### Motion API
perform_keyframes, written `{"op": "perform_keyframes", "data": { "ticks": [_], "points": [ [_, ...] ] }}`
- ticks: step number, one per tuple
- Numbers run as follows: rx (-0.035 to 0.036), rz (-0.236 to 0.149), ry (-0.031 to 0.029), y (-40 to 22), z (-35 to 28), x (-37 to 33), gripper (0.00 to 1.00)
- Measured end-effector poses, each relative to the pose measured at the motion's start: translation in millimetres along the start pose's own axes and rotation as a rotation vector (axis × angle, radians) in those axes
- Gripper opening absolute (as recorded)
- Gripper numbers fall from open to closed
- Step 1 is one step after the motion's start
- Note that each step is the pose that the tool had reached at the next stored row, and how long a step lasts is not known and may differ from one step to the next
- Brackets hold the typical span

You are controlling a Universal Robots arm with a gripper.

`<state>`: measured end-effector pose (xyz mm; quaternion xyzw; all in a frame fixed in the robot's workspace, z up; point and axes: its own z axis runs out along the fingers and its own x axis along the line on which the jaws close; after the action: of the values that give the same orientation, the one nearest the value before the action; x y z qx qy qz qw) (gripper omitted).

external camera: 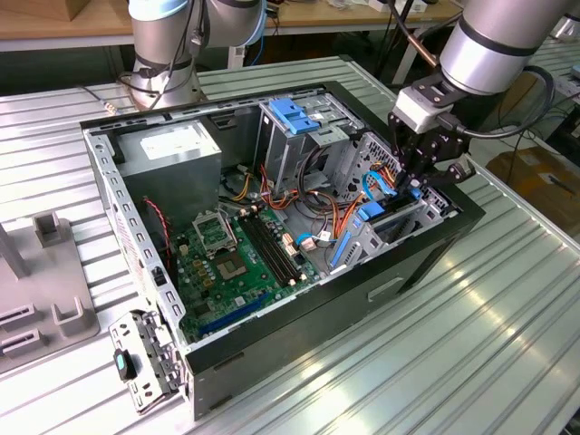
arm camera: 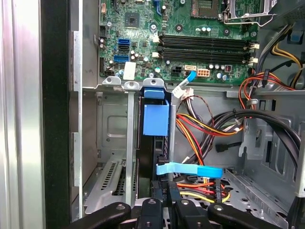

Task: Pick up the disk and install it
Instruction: 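Insert the second disk wire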

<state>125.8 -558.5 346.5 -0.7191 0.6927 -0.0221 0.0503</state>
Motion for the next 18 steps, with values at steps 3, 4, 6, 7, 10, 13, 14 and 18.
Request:
{"op": "perform_keyframes", "data": {
  "ticks": [3,4,6,7,10,13,14,18],
  "points": [
    [0.0000,0.000,-0.0002,0.1,0.8,0.0,0.17],
    [0.0000,0.000,0.0000,0.1,0.8,0.1,0.17],
    [0.0000,0.000,-0.0001,0.1,0.8,0.6,0.17],
    [0.0000,0.000,0.0000,0.1,0.7,0.7,0.17],
    [0.0000,0.000,-0.0001,0.2,0.8,1.1,0.17],
    [0.0000,0.000,-0.0001,0.2,0.7,1.8,0.17],
    [0.0000,0.000,-0.0001,0.2,0.7,2.1,0.17],
    [0.0001,0.000,-0.0001,0.4,1.0,2.3,0.17]
  ]
}}
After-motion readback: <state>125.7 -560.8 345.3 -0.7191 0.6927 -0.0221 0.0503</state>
